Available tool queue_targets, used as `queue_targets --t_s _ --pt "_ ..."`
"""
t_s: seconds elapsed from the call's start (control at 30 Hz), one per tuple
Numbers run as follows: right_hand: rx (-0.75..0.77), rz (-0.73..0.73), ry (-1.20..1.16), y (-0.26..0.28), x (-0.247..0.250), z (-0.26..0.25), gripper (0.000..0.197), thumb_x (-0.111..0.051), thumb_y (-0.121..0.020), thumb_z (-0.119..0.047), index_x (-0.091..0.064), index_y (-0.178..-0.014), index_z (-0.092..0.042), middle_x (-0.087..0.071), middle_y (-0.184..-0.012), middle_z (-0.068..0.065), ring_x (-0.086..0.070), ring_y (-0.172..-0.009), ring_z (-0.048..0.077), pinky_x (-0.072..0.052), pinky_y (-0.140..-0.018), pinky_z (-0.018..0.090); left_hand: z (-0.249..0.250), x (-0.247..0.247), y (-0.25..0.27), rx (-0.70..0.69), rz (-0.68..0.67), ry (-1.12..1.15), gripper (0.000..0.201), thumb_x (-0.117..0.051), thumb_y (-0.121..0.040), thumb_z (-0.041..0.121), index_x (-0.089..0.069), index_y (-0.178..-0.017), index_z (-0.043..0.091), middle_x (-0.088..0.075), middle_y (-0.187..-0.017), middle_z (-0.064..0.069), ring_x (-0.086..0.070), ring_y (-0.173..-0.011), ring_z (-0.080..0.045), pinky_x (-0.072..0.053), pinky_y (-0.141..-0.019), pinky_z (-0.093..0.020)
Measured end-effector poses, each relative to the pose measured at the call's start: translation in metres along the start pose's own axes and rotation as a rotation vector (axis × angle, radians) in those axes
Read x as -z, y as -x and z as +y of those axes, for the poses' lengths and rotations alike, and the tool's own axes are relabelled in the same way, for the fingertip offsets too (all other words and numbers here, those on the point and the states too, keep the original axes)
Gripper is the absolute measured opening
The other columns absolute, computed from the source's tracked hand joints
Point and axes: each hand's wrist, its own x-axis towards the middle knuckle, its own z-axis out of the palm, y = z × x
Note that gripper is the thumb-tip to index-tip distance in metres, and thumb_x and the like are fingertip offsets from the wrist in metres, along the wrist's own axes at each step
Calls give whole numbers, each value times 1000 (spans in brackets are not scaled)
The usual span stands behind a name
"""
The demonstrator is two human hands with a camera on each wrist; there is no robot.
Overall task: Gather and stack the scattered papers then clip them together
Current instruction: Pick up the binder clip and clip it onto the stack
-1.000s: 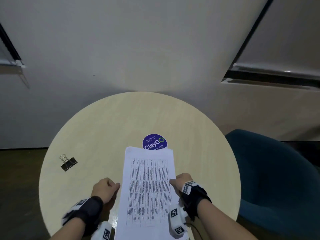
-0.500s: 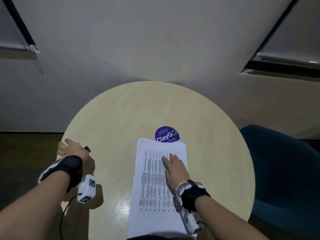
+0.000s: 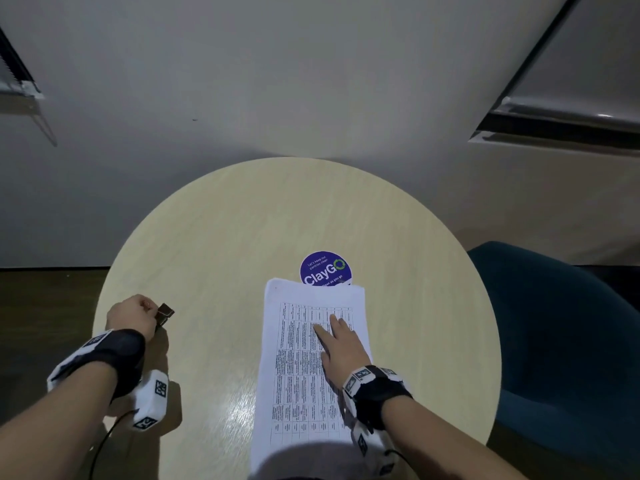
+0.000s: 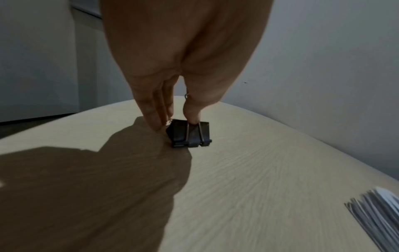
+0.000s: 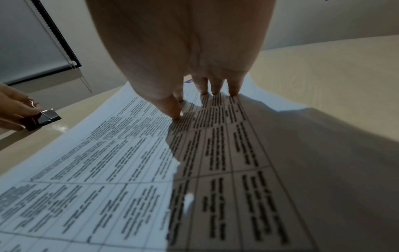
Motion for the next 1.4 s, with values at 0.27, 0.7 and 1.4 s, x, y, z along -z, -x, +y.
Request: queue_targets --t_s 0.27,0.7,1.4 --pt "16 4 15 0 15 -14 60 -47 -97 -27 -21 -151 -21 -6 -161 15 -2 -149 31 -4 -121 42 37 11 28 -170 -67 174 14 -53 -95 16 -53 -87 5 -64 -95 -23 -52 -84 -32 -35 -71 -35" --pt "25 152 -1041 3 70 -38 62 -77 -80 -22 -51 -135 -10 -70 -98 -3 -67 -87 8 -55 -82 24 150 -12 130 -789 -509 249 30 -67 -84 11 -43 -86 27 -65 -81 -4 -61 -76 -16 -45 -64 -18" --pt "-345 -41 -1012 -32 18 62 80 -86 -28 -70 -64 -87 -21 -67 -81 6 -70 -86 30 -58 -82 48 237 -114 65 -720 -404 -688 68 -70 -72 57 -54 -123 16 -55 -124 -6 -47 -116 -29 -45 -96 -39"
